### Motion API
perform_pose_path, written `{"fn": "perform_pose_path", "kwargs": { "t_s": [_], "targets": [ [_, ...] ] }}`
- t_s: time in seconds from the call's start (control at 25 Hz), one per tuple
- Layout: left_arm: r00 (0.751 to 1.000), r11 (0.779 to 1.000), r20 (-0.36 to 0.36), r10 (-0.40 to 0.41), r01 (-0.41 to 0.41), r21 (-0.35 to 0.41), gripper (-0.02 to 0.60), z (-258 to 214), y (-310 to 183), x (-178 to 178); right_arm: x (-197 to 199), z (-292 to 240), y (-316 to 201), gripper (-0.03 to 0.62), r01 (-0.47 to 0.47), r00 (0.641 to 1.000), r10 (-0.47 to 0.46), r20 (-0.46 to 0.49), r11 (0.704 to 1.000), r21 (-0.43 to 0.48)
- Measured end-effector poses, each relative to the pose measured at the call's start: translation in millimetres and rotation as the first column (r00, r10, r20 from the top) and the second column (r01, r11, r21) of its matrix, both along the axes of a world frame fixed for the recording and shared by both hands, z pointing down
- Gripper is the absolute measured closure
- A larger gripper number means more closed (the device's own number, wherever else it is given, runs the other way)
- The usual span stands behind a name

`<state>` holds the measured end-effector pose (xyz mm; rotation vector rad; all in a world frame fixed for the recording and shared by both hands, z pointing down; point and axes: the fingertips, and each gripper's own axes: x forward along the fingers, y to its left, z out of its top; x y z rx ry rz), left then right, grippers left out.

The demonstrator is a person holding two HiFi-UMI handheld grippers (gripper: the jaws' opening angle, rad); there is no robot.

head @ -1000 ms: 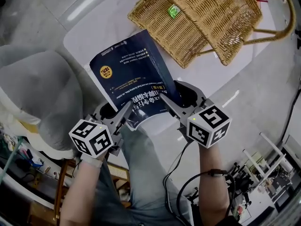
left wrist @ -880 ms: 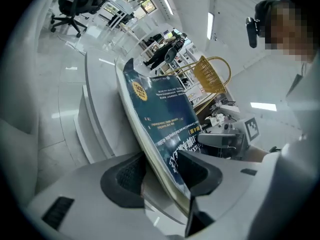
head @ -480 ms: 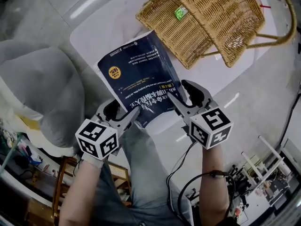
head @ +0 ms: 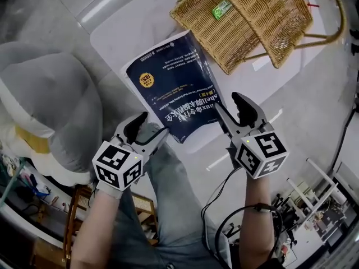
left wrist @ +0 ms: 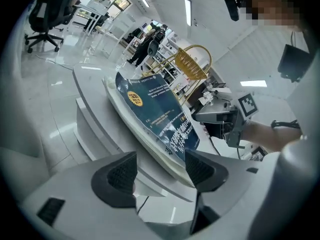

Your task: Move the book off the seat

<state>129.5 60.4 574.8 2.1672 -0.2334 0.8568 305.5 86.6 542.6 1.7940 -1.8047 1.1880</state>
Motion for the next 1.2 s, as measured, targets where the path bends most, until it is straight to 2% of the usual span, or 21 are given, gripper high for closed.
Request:
{"fn": "perform_pose_path", "kwargs": {
  "t_s": [0.16, 0.28, 0.4, 0.52, 0.68, 0.76, 0.88, 1.04, 1.2],
  "targets": [
    [1.000, 1.000, -0.028, 0.003, -0.003, 0.015, 0.296, -13, -7, -16, -12, -18, -8, 0.356, -0.013, 1.000, 0.013, 0.000, 0.999, 0.029],
    [0.998, 0.999, -0.062, -0.007, 0.010, 0.042, 0.298, -27, -16, -31, -33, -33, -22, 0.356, 0.016, 1.000, -0.016, -0.014, 0.998, 0.053],
    [0.994, 0.996, -0.096, -0.046, 0.053, 0.076, 0.307, -45, -29, -53, -64, -47, -39, 0.358, 0.064, 0.998, -0.063, -0.017, 0.995, 0.073],
    [0.986, 0.987, -0.130, -0.102, 0.117, 0.111, 0.344, -67, -47, -83, -101, -64, -60, 0.369, 0.100, 0.995, -0.100, -0.002, 0.990, 0.099],
    [0.958, 0.956, -0.185, -0.217, 0.247, 0.160, 0.424, -94, -79, -134, -155, -83, -89, 0.399, 0.181, 0.983, -0.180, -0.018, 0.974, 0.137],
    [0.946, 0.938, -0.195, -0.258, 0.293, 0.185, 0.505, -104, -89, -164, -185, -90, -101, 0.427, 0.232, 0.973, -0.229, -0.038, 0.961, 0.149],
    [0.924, 0.908, -0.213, -0.317, 0.361, 0.215, 0.575, -120, -101, -210, -229, -102, -115, 0.458, 0.290, 0.957, -0.284, -0.063, 0.942, 0.167],
    [0.894, 0.878, -0.248, -0.373, 0.426, 0.218, 0.577, -145, -110, -265, -288, -119, -129, 0.493, 0.352, 0.936, -0.345, -0.069, 0.916, 0.193],
    [0.853, 0.839, -0.287, -0.437, 0.501, 0.211, 0.577, -172, -114, -317, -346, -136, -138, 0.537, 0.380, 0.924, -0.380, -0.045, 0.898, 0.223]
  ]
}}
